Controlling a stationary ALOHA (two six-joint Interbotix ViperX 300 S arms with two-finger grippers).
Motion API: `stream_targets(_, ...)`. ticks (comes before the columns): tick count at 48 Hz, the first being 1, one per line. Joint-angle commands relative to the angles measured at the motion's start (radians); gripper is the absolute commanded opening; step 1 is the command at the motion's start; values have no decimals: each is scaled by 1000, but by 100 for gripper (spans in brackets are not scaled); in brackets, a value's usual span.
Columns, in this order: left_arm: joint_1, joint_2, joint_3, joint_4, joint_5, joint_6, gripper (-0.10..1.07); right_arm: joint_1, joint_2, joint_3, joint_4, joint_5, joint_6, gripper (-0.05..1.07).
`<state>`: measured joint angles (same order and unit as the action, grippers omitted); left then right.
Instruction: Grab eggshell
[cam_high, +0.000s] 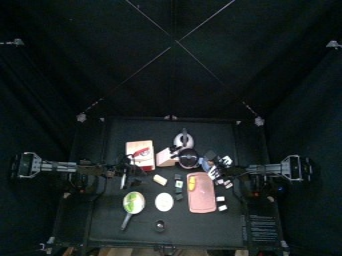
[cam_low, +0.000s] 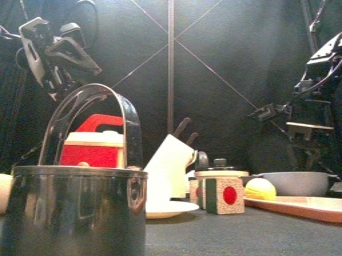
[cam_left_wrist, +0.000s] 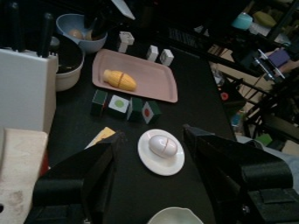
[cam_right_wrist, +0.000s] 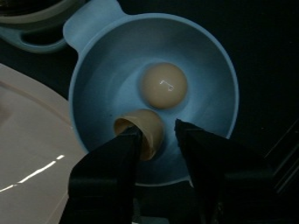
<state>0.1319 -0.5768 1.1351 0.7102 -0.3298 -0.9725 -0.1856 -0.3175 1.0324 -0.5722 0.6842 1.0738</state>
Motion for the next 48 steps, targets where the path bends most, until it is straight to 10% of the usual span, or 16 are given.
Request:
stream_targets(1,3,0,-12,-3,-5,0,92,-5,-6,-6,-3,-5,0,74)
stream_targets(16,3,0,-12,-3,-3,0,92,-9,2,-9,-3,-5,6,53)
stream_targets(48,12,-2,-3,-2,-3,2,92,3,-107,-75,2,-123,15,53)
